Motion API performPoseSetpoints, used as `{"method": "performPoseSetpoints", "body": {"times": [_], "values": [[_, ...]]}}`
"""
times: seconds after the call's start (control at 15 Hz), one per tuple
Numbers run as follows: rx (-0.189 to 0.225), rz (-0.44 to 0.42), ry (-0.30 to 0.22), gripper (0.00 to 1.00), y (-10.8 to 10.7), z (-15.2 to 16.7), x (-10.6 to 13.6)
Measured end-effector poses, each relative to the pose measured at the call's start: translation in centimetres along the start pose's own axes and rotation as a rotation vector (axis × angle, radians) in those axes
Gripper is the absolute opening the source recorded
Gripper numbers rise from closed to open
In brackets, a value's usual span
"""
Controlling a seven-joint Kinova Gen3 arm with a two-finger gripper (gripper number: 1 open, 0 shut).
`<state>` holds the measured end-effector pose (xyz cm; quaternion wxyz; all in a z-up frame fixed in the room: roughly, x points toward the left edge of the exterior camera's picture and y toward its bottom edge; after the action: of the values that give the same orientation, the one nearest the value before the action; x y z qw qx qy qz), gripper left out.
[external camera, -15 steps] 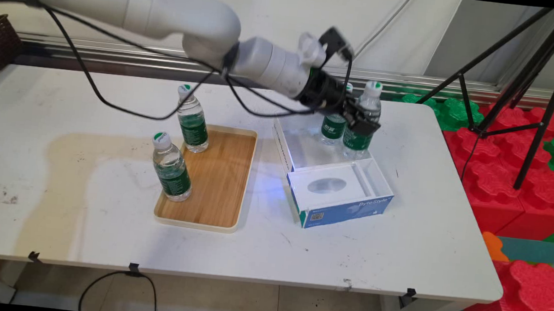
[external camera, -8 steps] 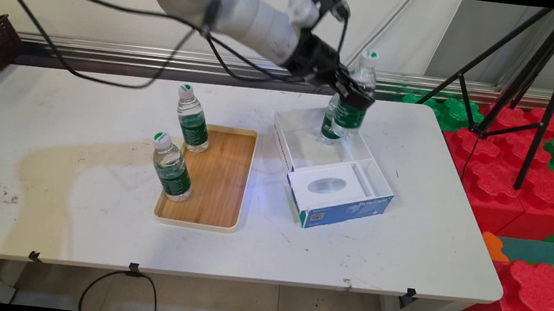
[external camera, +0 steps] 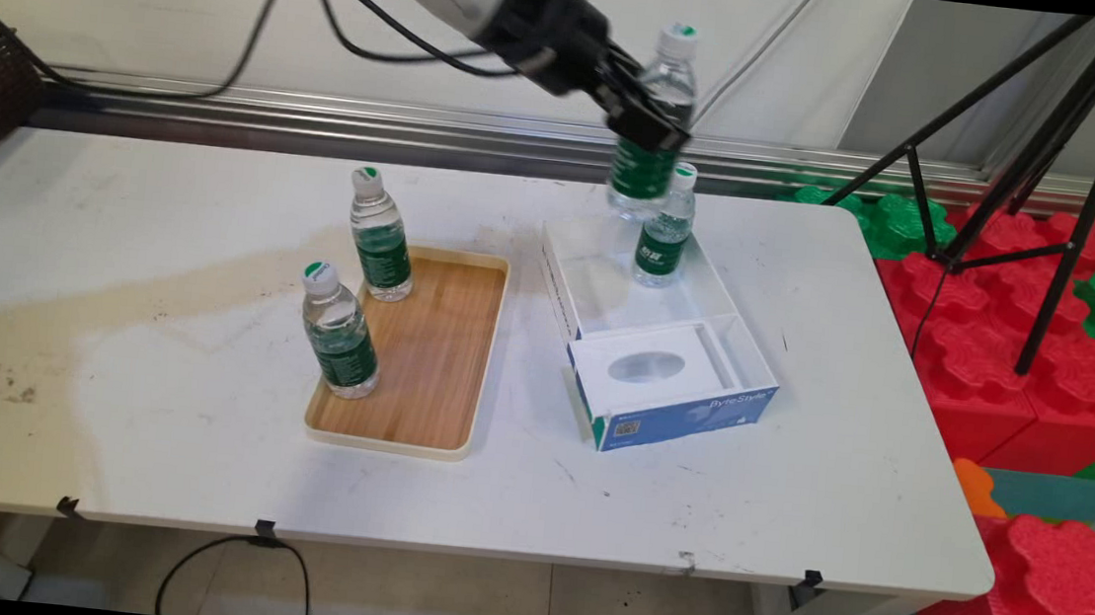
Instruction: Place the picked object on the tray
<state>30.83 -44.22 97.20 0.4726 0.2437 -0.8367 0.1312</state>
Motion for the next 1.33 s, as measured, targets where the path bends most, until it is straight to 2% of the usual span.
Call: {"method": "performPoseSetpoints", "body": {"times": [0.27, 0.4, 0.53, 1.0, 1.33], "values": [[-0.036, 0.022, -0.041, 0.00, -3.6, -4.9, -1.7], [-0.053, 0.028, -0.057, 0.00, -5.0, -6.3, -2.8], [-0.090, 0.026, -0.072, 0.00, -6.6, -7.6, -4.7], [-0.176, -0.032, -0.105, 0.00, -8.4, -7.6, -9.7], [-0.189, -0.037, -0.143, 0.00, -9.6, -7.4, -13.4]]}}
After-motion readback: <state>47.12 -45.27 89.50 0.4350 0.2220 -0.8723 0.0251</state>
